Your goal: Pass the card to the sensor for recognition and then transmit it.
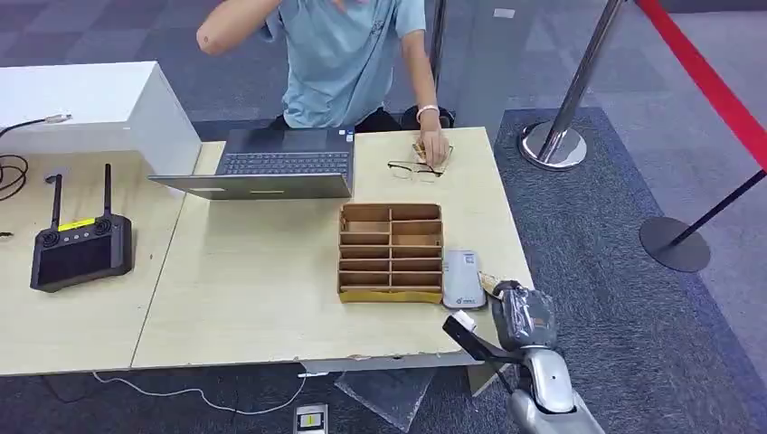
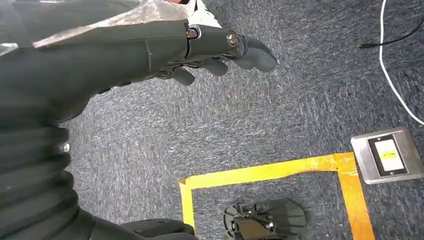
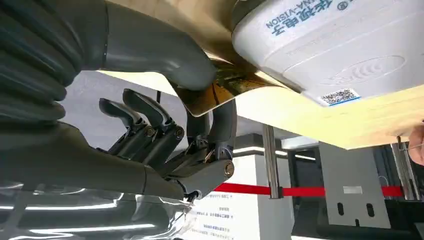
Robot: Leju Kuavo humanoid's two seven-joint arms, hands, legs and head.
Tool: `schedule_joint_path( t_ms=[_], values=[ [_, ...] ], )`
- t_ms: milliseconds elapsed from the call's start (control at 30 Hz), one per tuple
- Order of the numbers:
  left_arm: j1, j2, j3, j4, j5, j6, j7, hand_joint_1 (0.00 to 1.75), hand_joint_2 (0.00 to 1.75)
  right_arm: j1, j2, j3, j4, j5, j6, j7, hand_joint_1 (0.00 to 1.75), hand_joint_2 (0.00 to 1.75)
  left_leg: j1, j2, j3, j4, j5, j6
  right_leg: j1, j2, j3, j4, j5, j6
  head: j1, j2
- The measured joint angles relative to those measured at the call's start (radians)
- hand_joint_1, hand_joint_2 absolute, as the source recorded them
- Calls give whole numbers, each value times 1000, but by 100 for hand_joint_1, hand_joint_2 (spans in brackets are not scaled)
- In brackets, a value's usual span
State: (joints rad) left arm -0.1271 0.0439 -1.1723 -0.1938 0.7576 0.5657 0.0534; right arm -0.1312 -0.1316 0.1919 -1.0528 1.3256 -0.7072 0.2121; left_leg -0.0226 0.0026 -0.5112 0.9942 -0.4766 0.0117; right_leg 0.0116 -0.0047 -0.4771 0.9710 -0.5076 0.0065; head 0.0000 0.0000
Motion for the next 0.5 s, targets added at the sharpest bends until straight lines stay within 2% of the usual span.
schedule_joint_path(
  t_ms=[167,367,500],
  values=[
    [0,0,-11,0,-1,-2,-2,0,175,-9,9,-96,-60,-15,0,-86,175,175,0,0,0,0,0,0,0,0,0,0,0,0,0,0],
    [0,0,-16,0,-1,-2,-2,0,175,-16,29,-199,-112,-23,0,-115,175,175,0,0,-1,0,0,0,0,0,0,0,0,0,0,0],
    [0,0,-20,0,0,-2,-6,0,175,-22,51,-266,-160,-32,0,-185,175,175,0,0,-1,0,0,0,0,0,0,0,0,0,0,0]
  ],
)
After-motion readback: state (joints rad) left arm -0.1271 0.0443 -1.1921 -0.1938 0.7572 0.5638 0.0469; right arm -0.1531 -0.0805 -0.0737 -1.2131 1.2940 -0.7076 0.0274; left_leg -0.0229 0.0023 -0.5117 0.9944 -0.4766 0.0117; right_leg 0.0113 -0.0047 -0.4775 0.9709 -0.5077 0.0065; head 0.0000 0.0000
